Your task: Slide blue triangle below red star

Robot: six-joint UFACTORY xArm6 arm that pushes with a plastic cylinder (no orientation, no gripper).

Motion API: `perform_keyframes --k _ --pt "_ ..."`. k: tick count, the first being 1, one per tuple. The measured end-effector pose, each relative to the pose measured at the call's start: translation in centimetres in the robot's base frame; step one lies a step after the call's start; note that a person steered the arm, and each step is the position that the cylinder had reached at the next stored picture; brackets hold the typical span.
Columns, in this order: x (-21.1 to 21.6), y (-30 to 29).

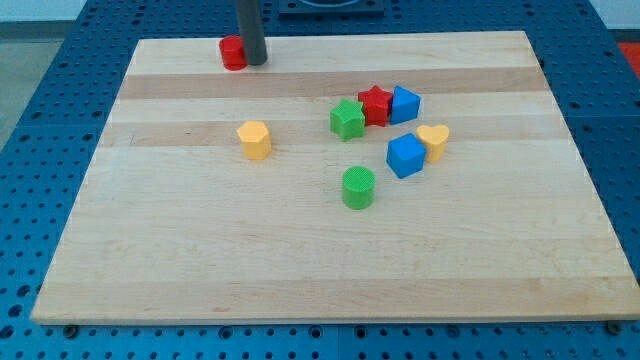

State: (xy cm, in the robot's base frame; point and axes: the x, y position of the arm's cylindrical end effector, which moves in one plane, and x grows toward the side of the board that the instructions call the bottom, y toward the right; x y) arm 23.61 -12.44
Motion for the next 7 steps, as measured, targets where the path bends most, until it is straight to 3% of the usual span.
perform_keyframes --k 2,4,7 --pt "0.0 -3.6" --pt "1.1 7.8" --pt "7.6 21.3"
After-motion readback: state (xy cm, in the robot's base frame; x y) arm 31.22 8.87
